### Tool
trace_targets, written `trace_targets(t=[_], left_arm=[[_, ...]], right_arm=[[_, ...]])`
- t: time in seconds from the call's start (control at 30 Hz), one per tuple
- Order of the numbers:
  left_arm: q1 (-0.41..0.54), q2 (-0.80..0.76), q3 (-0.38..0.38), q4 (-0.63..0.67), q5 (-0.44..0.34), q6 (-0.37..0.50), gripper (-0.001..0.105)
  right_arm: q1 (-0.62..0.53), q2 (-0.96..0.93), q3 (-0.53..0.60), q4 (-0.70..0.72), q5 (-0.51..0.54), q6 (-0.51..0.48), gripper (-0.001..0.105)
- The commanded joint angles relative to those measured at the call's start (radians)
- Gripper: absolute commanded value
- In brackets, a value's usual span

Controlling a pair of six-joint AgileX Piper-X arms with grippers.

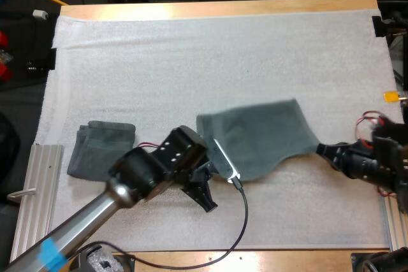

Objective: Pick towel from pile, fold and stack

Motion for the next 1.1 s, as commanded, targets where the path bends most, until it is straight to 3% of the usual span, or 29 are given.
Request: trace_targets(t=[0.0,0.3,0.4,0.57,0.73,0.9,1.07], left_arm=[[-0.006,-0.027,-0.034,0.054,-0.013,-0.005,0.000],[-0.006,-0.096,-0.253,0.267,0.026,-0.046,0.000],[-0.006,-0.096,-0.282,0.286,0.091,-0.046,0.000],[-0.006,-0.077,-0.256,0.242,0.067,-0.044,0.000],[0.038,-0.010,-0.204,0.124,0.058,-0.036,0.000],[0.130,0.112,-0.184,-0.024,0.054,-0.033,0.000],[0.216,0.238,-0.184,-0.155,0.054,-0.015,0.000]], right_arm=[[0.002,-0.019,-0.053,0.052,-0.006,-0.007,0.000],[0.002,-0.093,-0.206,0.228,-0.119,0.018,0.000],[0.002,-0.113,-0.227,0.278,-0.127,0.018,0.000],[0.002,-0.123,-0.219,0.276,-0.098,0.018,0.000],[0.002,-0.062,-0.149,0.162,-0.054,0.018,0.000],[0.002,0.094,-0.071,-0.096,-0.043,0.026,0.000],[0.002,0.304,-0.067,-0.287,-0.043,0.060,0.000]])
